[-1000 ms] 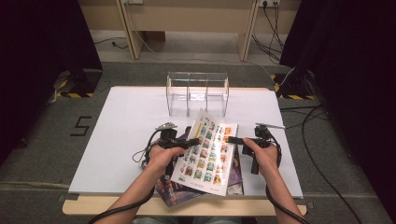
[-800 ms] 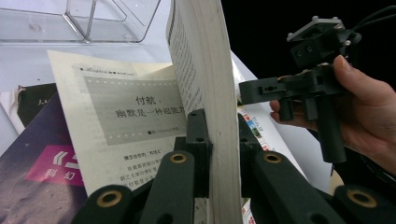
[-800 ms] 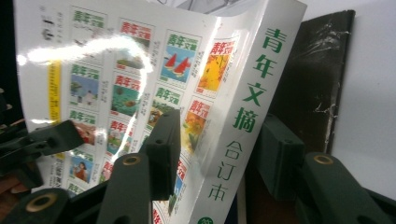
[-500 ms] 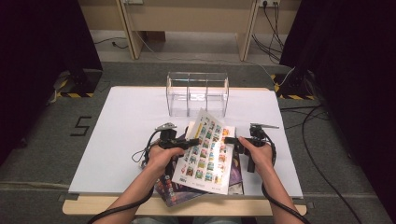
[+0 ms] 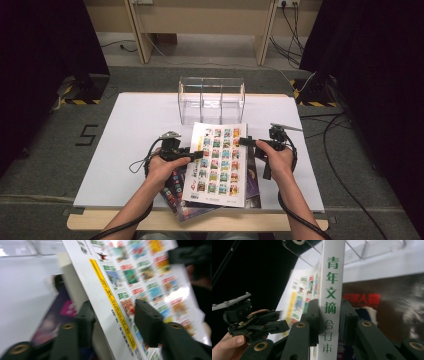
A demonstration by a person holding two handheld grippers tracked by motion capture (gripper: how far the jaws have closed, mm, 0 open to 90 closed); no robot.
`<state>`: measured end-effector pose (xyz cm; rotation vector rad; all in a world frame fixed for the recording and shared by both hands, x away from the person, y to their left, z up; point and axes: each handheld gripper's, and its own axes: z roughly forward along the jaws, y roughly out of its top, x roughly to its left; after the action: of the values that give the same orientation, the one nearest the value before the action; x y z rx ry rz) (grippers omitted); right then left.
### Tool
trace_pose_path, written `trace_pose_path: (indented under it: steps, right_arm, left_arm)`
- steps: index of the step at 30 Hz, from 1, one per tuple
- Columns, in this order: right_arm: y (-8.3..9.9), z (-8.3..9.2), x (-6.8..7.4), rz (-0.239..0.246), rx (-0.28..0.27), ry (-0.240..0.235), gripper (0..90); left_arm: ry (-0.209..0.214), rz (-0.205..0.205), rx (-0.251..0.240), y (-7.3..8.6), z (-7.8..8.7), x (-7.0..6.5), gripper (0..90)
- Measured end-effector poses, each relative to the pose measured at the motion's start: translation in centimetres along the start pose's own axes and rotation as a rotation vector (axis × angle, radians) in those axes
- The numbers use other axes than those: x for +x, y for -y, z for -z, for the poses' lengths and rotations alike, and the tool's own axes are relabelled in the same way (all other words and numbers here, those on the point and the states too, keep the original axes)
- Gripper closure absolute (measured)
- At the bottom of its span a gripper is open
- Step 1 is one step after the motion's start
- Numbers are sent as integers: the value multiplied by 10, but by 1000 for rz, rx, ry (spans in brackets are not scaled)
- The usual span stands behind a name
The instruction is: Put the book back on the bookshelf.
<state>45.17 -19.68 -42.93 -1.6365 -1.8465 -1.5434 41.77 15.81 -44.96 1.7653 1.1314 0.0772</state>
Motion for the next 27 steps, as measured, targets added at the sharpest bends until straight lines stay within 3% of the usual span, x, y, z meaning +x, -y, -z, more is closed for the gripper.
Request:
trace_pose_path:
  steps: [2,8,14,23,27]
  right_arm:
    - [-3,1,14,46,-6,11,740]
    - [-6,7,41,116,-38,38,742]
    - [-12,27,71,196,-127,47,743]
    - [-25,47,114,321,-266,62,743]
    - [-33,51,128,343,-311,63,743]
  left_arm:
    - [-13,-6,-26,2,15,4,390]
    - [-65,-59,-56,19,52,15,316]
    - [-113,-54,-122,42,81,25,292]
    - [-143,-68,-136,55,89,31,293]
    - [-154,-63,-136,59,90,34,293]
